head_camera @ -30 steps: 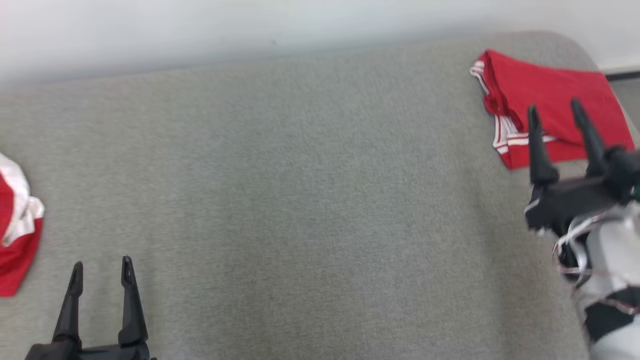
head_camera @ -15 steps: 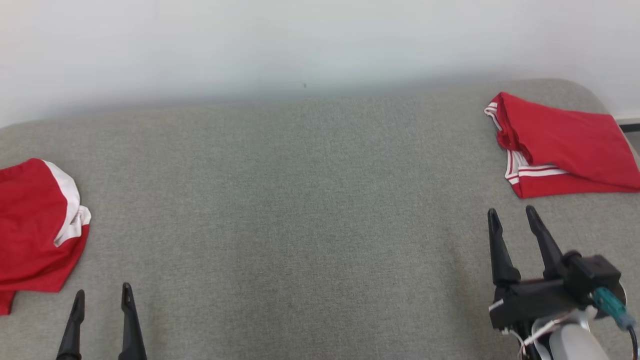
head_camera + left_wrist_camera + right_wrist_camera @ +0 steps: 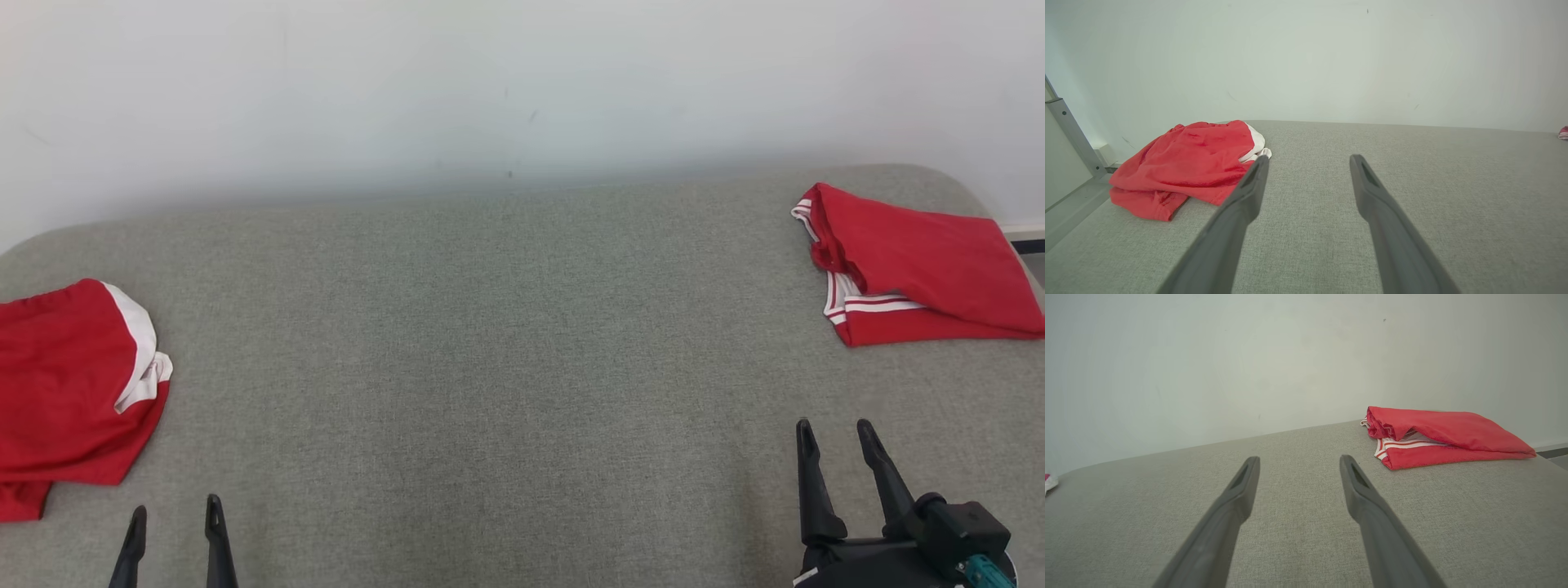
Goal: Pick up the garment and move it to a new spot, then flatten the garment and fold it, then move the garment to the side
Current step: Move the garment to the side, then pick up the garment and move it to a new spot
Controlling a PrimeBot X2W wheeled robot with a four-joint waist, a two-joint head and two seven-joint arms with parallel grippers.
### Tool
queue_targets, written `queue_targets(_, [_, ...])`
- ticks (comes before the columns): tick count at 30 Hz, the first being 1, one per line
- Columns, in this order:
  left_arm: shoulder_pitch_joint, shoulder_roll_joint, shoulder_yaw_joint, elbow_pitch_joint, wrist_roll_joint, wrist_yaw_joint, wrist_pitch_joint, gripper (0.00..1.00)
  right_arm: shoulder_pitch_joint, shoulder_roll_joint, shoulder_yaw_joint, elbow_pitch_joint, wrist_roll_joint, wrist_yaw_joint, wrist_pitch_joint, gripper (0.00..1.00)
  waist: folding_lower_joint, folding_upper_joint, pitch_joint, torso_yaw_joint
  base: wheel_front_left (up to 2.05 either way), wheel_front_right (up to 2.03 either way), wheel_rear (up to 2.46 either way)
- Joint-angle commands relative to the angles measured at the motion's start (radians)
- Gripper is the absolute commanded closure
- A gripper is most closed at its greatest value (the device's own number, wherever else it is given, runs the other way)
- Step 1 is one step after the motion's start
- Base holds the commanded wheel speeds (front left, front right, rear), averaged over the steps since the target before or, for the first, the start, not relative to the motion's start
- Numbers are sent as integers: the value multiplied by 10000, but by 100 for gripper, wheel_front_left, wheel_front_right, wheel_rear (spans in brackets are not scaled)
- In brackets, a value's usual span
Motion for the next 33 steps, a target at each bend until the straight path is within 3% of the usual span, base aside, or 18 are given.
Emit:
queue_targets(1, [102,-16,24,33,85,-41,-29,0,153,65,25,-31,-65,-26,-44,0,1,1,-47,-44,0,0,0])
queue_targets(33, [6,-65,-209,554,319,-226,-29,0,177,140,544,476,-26,-26,-43,0,1,1,-133,258,0,0,0])
